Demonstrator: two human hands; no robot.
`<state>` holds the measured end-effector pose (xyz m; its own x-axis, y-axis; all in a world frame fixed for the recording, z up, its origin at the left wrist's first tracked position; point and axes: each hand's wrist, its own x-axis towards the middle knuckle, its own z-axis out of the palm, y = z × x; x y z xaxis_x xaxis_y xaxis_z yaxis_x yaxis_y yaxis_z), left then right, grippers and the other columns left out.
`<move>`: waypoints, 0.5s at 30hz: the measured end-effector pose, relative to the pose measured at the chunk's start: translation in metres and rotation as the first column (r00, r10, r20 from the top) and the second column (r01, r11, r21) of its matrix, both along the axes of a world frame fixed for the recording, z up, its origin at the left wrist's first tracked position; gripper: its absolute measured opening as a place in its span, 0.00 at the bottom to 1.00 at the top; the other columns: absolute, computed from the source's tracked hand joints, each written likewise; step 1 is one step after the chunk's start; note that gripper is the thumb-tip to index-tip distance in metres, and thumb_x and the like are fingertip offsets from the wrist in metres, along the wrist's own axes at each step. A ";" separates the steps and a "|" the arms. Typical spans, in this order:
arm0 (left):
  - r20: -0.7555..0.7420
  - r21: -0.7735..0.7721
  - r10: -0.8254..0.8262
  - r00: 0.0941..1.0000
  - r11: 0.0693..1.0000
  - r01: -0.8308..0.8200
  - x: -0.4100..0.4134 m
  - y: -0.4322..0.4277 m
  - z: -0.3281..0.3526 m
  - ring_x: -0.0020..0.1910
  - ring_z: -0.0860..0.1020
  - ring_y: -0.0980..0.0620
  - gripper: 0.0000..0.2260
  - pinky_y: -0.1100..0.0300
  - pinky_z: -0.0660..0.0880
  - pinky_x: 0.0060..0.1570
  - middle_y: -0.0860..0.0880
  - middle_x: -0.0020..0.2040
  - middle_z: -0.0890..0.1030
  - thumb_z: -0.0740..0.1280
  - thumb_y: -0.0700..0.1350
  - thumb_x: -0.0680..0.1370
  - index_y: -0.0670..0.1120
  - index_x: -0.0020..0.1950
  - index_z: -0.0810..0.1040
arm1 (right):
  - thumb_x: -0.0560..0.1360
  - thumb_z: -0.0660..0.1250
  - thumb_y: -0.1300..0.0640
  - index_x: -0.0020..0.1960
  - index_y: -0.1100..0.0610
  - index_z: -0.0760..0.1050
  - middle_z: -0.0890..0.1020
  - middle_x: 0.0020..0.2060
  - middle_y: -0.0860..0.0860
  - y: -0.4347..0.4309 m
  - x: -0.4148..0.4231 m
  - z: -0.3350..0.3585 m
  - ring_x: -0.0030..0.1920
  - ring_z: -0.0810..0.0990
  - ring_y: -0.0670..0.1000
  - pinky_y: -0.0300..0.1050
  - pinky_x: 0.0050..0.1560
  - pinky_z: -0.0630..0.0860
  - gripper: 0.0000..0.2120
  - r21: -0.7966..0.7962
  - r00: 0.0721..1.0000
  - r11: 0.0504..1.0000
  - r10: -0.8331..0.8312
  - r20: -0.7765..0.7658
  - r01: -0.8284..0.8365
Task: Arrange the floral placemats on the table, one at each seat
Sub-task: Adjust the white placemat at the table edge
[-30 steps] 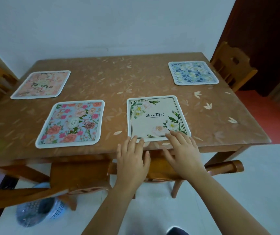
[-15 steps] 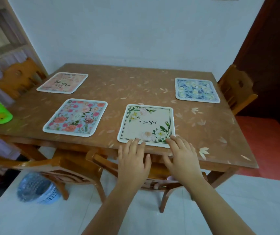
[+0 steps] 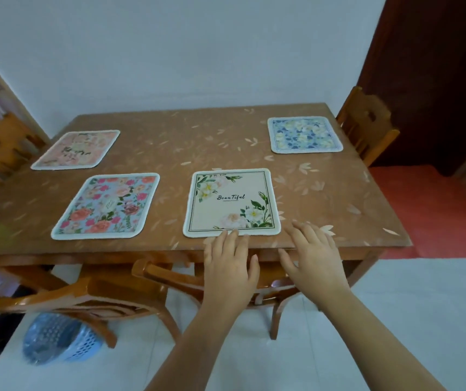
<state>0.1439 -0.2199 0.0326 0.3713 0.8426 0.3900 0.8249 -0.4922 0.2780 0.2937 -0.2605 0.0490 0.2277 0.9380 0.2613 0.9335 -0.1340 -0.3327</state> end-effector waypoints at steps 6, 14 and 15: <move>0.072 -0.044 -0.111 0.991 0.992 0.114 0.054 0.001 -0.006 0.61 0.74 0.40 0.16 0.37 0.67 0.61 0.40 0.58 0.78 0.70 0.43 0.71 0.41 0.57 0.76 | 0.69 0.70 0.56 0.59 0.59 0.74 0.78 0.60 0.57 -0.015 0.037 -0.001 0.63 0.73 0.59 0.60 0.62 0.68 0.20 0.005 0.992 0.992 -0.124 -0.017 0.124; 0.019 -0.032 -0.286 0.958 0.958 0.286 0.179 0.000 -0.012 0.62 0.73 0.41 0.16 0.38 0.65 0.62 0.42 0.60 0.78 0.68 0.44 0.72 0.42 0.58 0.76 | 0.68 0.69 0.57 0.58 0.60 0.75 0.78 0.59 0.57 -0.035 0.152 -0.004 0.62 0.74 0.60 0.60 0.60 0.68 0.19 0.062 0.969 0.968 -0.241 -0.056 0.245; 0.024 -0.028 -0.286 0.958 0.958 0.287 0.200 0.000 -0.013 0.62 0.73 0.40 0.15 0.37 0.65 0.61 0.41 0.60 0.78 0.68 0.44 0.72 0.42 0.58 0.76 | 0.69 0.68 0.56 0.59 0.59 0.74 0.78 0.59 0.56 -0.035 0.172 -0.005 0.63 0.73 0.60 0.61 0.61 0.67 0.19 0.054 0.967 0.967 -0.248 -0.052 0.251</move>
